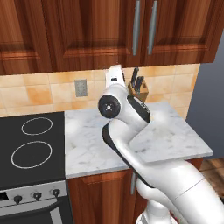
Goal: Close all open cabinet doors.
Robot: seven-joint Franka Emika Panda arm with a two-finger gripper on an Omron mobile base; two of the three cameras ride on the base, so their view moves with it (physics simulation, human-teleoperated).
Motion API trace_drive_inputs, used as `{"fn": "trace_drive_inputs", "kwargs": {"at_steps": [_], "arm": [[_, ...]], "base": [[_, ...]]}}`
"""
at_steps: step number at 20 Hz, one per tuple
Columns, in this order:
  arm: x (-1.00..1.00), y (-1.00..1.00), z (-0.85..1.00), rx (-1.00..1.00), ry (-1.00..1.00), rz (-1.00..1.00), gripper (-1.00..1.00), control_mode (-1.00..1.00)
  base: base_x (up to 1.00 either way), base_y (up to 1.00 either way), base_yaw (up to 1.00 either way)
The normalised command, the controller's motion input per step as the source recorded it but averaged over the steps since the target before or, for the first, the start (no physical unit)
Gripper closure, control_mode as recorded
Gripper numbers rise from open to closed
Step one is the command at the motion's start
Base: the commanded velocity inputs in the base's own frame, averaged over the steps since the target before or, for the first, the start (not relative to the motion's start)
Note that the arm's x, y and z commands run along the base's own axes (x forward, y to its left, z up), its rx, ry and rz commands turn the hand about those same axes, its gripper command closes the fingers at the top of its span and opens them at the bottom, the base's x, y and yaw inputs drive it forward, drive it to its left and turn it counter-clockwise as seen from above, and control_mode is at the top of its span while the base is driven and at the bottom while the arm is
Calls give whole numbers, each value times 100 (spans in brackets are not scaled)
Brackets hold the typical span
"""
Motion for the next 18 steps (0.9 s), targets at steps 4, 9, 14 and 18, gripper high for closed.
{"fn": "trace_drive_inputs", "kwargs": {"at_steps": [4, 9, 14, 18], "arm": [[-99, -33, -3, 58, -35, -9, -100, -100], [-96, -20, 0, 72, -29, -10, -100, -100], [-100, -46, -3, 62, -24, -3, -100, -100], [-49, -10, -21, 10, -2, 0, -100, -100]], "base": [[0, 0, 0], [0, 0, 0], [0, 0, 0], [0, 0, 0]]}}
